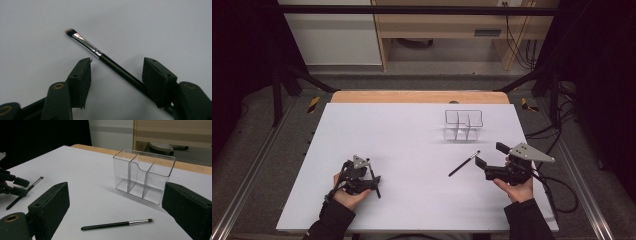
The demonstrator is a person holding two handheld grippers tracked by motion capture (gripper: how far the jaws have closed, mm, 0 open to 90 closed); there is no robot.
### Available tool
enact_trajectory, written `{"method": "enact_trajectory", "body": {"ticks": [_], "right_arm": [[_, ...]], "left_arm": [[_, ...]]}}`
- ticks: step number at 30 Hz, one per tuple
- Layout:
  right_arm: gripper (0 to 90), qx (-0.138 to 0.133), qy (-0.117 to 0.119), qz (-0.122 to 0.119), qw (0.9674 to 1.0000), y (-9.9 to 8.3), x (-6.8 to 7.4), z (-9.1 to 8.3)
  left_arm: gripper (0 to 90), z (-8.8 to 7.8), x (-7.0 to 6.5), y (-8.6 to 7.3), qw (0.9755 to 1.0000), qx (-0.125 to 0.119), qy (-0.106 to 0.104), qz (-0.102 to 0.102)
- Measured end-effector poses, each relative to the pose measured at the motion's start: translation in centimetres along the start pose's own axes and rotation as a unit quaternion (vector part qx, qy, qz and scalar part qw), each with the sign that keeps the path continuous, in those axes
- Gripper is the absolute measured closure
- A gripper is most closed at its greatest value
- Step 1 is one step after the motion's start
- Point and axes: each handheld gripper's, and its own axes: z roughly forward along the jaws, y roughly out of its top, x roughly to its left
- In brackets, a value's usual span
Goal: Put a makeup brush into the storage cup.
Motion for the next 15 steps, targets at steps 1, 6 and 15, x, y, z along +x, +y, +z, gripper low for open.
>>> {"method": "enact_trajectory", "body": {"ticks": [1, 6, 15], "right_arm": [[7.9, 0.000, 0.000, 0.001, 1.0000, -0.01, -0.01, 0.02], [7.9, 0.002, 0.000, -0.001, 1.0000, -0.05, 0.01, 0.10], [7.9, 0.003, 0.000, 0.000, 1.0000, -0.09, 0.05, 0.18]], "left_arm": [[43.5, -0.01, -0.07, 0.02, 1.0000, 0.000, 0.000, -0.001], [50.3, -0.11, -0.21, 0.09, 1.0000, 0.004, -0.004, 0.002], [63.6, -0.29, -0.03, 0.16, 0.9999, 0.006, -0.012, 0.004]]}}
